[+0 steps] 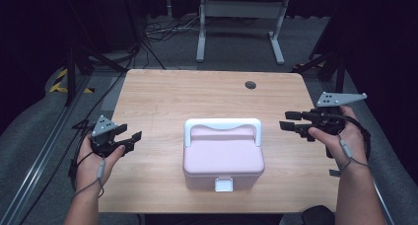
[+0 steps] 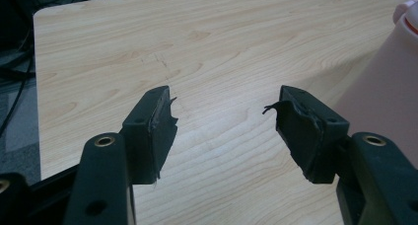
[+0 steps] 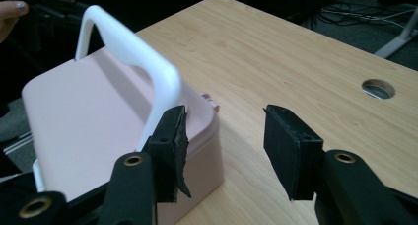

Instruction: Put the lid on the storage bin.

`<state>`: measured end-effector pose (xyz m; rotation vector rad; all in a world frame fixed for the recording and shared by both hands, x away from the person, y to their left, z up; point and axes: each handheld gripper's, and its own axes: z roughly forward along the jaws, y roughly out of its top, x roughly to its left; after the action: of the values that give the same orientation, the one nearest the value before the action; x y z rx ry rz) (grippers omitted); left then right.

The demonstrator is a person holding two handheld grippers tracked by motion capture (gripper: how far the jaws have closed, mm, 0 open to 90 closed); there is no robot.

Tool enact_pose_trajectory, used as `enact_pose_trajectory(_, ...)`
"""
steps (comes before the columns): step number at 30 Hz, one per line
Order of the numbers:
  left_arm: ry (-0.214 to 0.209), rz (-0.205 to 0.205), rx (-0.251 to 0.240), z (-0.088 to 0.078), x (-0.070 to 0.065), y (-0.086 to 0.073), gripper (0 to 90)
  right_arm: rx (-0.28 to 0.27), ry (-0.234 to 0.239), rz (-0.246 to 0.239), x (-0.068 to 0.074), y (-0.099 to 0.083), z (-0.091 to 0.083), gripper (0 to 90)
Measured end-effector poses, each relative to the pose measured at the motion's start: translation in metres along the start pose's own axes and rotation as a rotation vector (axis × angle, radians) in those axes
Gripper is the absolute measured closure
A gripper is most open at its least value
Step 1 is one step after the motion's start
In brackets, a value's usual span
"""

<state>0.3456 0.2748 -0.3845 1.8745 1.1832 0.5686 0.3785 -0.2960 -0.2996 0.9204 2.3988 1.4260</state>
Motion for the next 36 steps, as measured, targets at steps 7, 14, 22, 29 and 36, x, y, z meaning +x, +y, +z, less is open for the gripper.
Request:
enact_pose_trajectory(7,-0.004,0.0,0.004,0.005,0.001,0.002,39.1,0.004,-0.117,0.022,-0.021,-0.011,0.001,46.0)
enact_pose_trajectory(14,-0.007,0.001,0.006,0.013,0.004,0.004,39.1,0.03,-0.196,0.098,-0.049,-0.032,0.003,42.6)
enact_pose_trajectory(22,-0.005,-0.001,0.011,0.02,0.008,0.005,39.1,0.114,-0.294,0.215,-0.077,-0.059,0.007,37.7)
enact_pose_trajectory(29,0.002,-0.005,0.018,0.025,0.012,0.003,39.1,0.196,-0.344,0.222,-0.088,-0.073,0.014,23.7)
enact_pose_trajectory(36,0.008,-0.012,0.027,0.028,0.016,0.0,39.1,0.254,-0.321,0.207,-0.101,-0.091,0.027,16.8)
